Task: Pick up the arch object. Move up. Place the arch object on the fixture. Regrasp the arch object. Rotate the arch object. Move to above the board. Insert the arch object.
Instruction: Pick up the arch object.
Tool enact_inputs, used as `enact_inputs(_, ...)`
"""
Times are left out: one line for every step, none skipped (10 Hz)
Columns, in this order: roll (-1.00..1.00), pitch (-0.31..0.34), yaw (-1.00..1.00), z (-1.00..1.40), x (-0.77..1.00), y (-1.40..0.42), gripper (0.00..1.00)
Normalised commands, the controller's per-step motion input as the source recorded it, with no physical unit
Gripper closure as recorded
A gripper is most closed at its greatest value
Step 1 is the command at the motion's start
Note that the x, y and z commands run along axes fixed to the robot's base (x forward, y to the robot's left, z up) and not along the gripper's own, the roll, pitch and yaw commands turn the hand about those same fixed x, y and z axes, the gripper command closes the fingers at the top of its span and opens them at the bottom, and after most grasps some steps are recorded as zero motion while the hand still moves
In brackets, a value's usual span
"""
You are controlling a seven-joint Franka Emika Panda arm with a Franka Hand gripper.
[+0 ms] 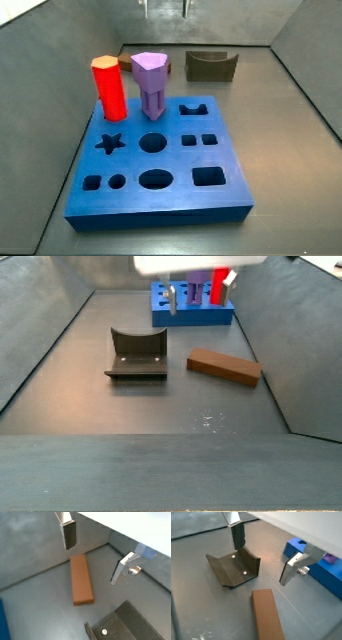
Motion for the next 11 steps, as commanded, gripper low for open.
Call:
enact_inputs(0.0, -0.003, 0.93, -0.91, 0.0, 0.0, 0.0)
enact_inputs(0.0, 0.0, 1.0, -0.77, 0.0, 0.0, 0.0)
enact_inputs(0.0, 0.0, 1.0, -0.73, 0.0, 0.0, 0.0)
enact_inputs(0.0, 0.0, 1.0, -0.72, 0.0, 0.0, 0.0)
enact_inputs(0.0, 0.0, 1.0, -0.72, 0.0, 0.0, 0.0)
enact_inputs(0.0, 0.0, 1.0, -0.71, 0.0, 0.0, 0.0)
enact_inputs(0.0, 0.0, 1.0, -0.71, 0.0, 0.0, 0.0)
enact_inputs(0.0, 0.0, 1.0, -0.73, 0.0, 0.0, 0.0)
enact_inputs(0.0, 0.0, 1.0, -0.74, 0.0, 0.0, 0.0)
enact_inputs(0.0, 0.0, 1.0, -0.76, -0.01, 0.0, 0.0)
enact_inputs(0.05, 0.0, 1.0, -0.83, -0.02, 0.0, 0.0)
